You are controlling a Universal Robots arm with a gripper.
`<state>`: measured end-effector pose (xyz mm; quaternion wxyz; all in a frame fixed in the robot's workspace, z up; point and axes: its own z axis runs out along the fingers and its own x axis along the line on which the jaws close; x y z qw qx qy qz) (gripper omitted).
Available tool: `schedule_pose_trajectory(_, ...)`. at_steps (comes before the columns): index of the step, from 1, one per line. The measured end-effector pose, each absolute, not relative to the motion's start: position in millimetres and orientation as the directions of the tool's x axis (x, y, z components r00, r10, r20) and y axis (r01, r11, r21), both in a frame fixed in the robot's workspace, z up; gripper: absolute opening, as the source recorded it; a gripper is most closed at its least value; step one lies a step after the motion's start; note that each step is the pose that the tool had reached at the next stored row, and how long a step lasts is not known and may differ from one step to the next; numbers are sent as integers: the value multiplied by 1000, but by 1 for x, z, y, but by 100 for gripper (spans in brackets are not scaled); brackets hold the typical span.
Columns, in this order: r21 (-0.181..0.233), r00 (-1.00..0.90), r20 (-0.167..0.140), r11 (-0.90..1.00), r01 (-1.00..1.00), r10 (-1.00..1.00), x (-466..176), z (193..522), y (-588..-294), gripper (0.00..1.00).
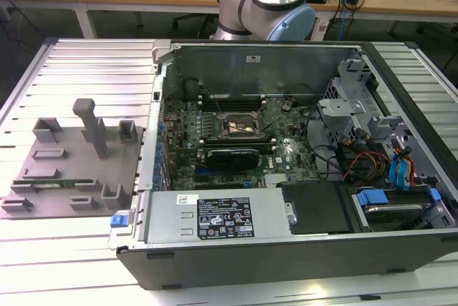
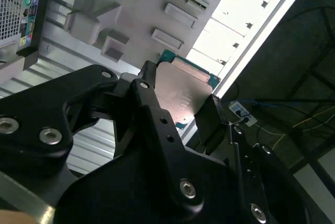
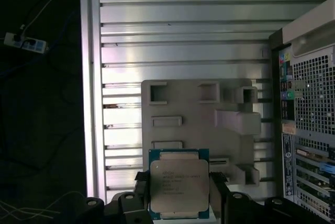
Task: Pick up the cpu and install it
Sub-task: 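Pick up the cpu and move it towards the insertion slot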
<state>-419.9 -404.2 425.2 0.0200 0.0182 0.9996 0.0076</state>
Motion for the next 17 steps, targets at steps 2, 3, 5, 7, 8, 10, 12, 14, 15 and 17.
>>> schedule_pose_trajectory(2, 16, -999, -40, 999, 36, 37, -417, 425, -404, 55)
schedule_pose_trajectory(3, 16, -999, -40, 999, 36, 37, -416, 425, -404, 55)
schedule_pose_trajectory(5, 16, -999, -40, 999, 36, 37, -413, 425, -404, 55)
schedule_pose_trajectory(7, 16, -999, -40, 999, 36, 37, -410, 425, -404, 55)
schedule_pose_trajectory(8, 16, -999, -40, 999, 36, 37, -409, 425, -404, 55)
schedule_pose_trajectory(10, 16, -999, -40, 999, 36, 37, -404, 425, -404, 55)
schedule_pose_trajectory(12, 16, -999, -40, 999, 36, 37, -401, 425, -404, 55)
schedule_pose_trajectory(14, 16, -999, -40, 999, 36, 37, -398, 425, -404, 55)
schedule_pose_trajectory(15, 16, -999, -40, 999, 36, 37, -397, 425, -404, 55)
schedule_pose_trajectory(17, 16, -999, -40, 999, 36, 37, -392, 425, -404, 55)
